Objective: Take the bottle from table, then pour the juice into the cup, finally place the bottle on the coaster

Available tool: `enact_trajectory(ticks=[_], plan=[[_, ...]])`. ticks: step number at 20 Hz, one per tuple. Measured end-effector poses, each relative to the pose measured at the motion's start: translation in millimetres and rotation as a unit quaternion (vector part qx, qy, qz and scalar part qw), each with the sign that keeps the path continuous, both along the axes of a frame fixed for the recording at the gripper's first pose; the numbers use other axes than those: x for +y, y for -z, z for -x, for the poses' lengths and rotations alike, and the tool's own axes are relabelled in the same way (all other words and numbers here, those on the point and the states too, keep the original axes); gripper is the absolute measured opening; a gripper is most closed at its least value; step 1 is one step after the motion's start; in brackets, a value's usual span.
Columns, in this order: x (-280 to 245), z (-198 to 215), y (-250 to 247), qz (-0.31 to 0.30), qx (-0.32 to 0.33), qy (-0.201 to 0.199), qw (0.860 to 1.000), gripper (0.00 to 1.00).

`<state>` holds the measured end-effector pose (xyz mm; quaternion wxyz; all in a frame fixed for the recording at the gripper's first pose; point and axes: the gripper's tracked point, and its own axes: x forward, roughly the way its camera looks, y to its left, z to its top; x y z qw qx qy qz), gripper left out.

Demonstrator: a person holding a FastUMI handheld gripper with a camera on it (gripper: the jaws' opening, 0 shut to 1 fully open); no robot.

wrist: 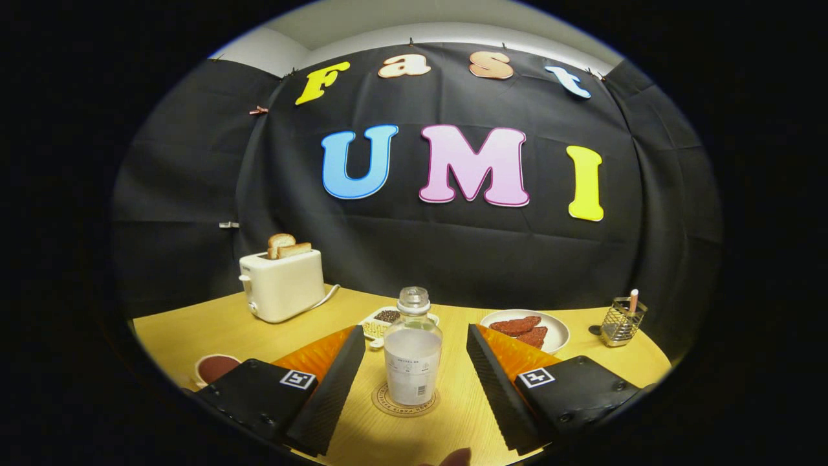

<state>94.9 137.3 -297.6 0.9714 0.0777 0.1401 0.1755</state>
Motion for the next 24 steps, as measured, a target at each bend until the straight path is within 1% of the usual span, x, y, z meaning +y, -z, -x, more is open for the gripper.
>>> enact_trajectory(ticks=[5, 10, 13, 16, 24], plan=[[-31.3, 35.0, -63.1, 0.025, -0.014, 0.019, 0.999, 0.97], [-58.5, 66.5, -127.9, 0.026, -0.025, 0.026, 0.999, 0.97], [-74.6, 80.5, -162.7, 0.030, -0.044, 0.031, 0.998, 0.98], [-87.1, 92.6, -181.3, 0.037, -0.046, 0.033, 0.998, 0.98], [-119.5, 116.1, -211.0, 0.051, -0.049, 0.073, 0.995, 0.98]])
